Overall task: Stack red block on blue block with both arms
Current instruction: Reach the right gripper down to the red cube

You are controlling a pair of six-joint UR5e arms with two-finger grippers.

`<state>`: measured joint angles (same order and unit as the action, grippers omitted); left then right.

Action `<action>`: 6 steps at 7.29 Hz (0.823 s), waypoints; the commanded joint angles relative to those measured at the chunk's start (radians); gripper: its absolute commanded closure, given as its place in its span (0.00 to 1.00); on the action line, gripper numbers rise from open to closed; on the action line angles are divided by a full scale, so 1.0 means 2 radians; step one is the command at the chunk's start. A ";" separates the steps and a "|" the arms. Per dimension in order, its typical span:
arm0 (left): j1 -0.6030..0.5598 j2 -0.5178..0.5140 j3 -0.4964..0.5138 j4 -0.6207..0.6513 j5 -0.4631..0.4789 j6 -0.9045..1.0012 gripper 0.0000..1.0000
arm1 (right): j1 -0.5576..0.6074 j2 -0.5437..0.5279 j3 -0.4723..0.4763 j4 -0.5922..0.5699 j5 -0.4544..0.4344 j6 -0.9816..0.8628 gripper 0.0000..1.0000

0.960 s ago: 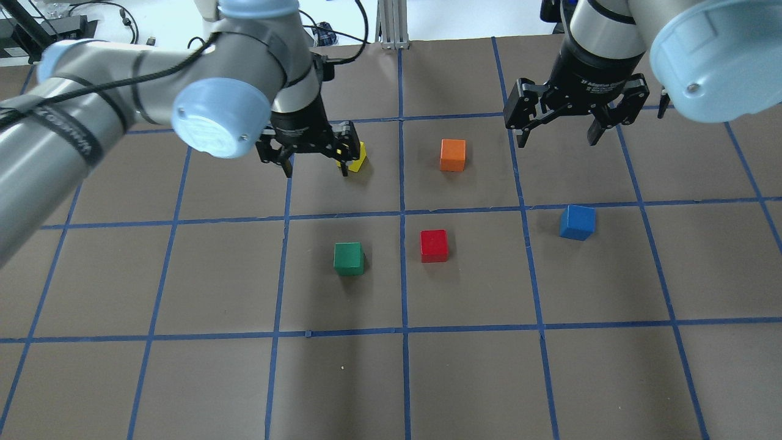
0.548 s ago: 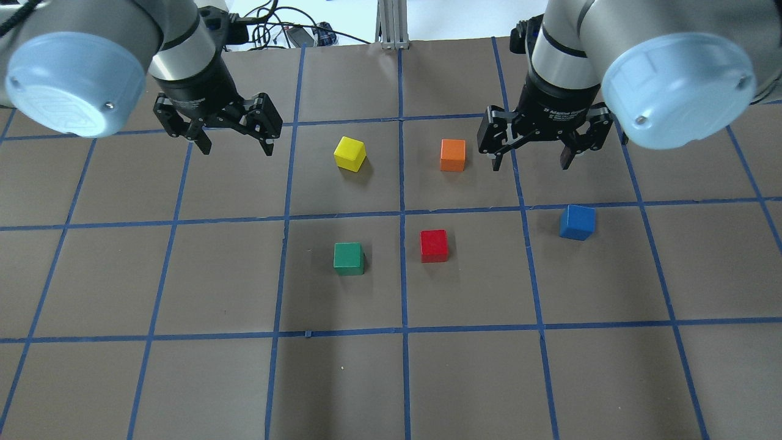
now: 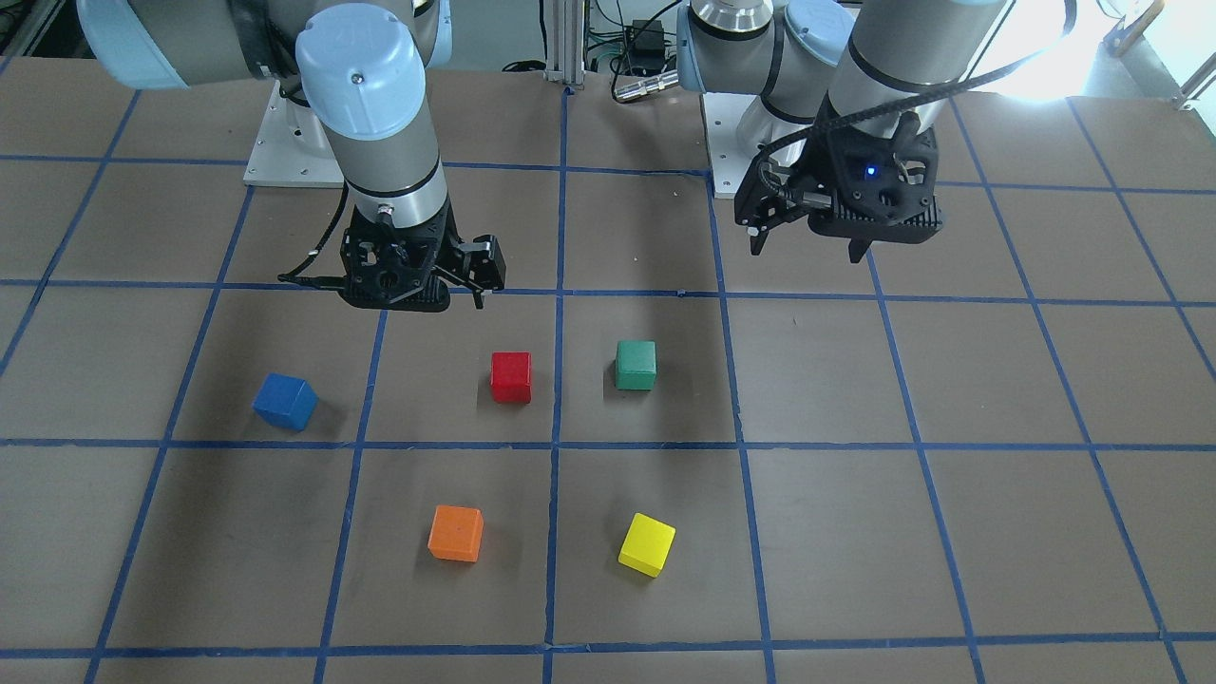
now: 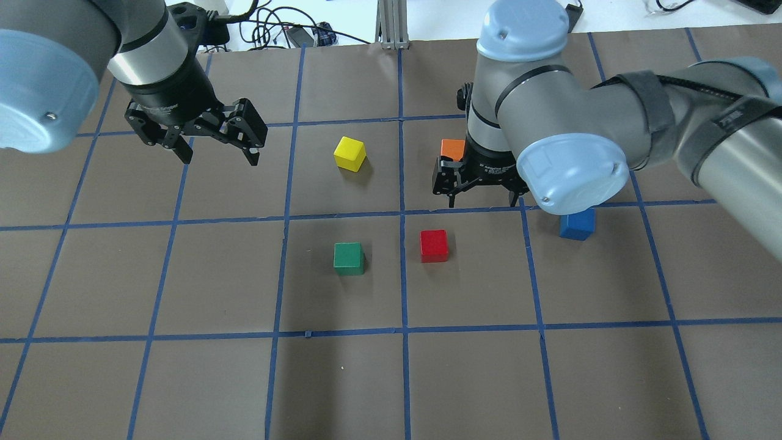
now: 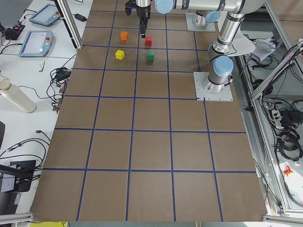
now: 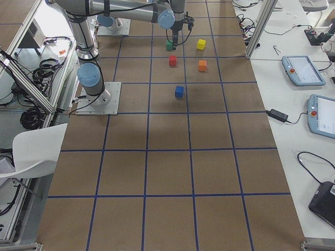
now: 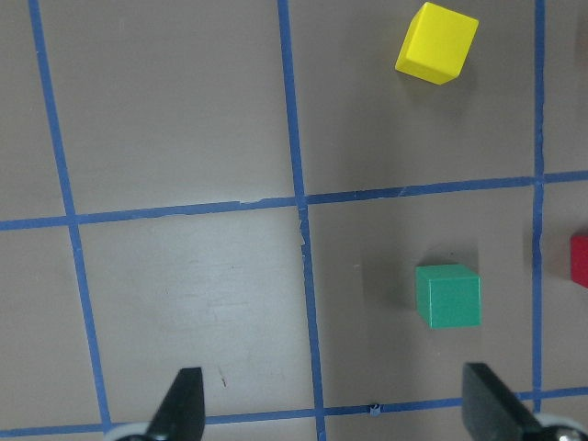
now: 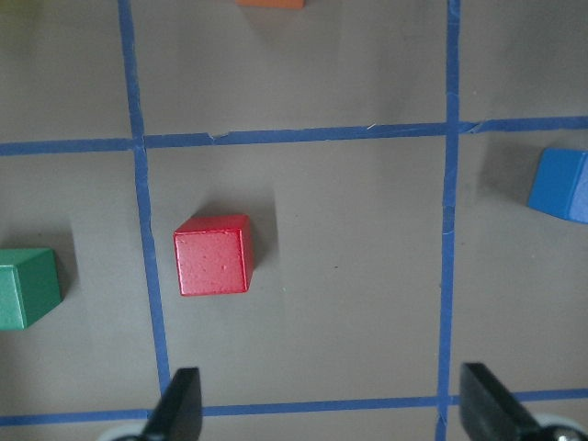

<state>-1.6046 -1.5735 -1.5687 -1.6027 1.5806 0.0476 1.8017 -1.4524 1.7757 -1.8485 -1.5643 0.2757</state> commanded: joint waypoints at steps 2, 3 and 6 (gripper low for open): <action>-0.002 0.011 -0.006 -0.014 0.000 0.000 0.00 | 0.008 0.011 0.074 -0.120 0.028 0.035 0.00; -0.002 0.011 -0.007 -0.014 0.000 0.000 0.00 | 0.017 0.029 0.084 -0.162 0.032 0.056 0.00; -0.002 0.011 -0.008 -0.015 0.000 0.000 0.00 | 0.058 0.079 0.084 -0.211 0.025 0.095 0.00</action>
<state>-1.6078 -1.5516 -1.5841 -1.6319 1.5814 0.0475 1.8961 -1.3340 1.9412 -2.2290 -1.5067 0.4438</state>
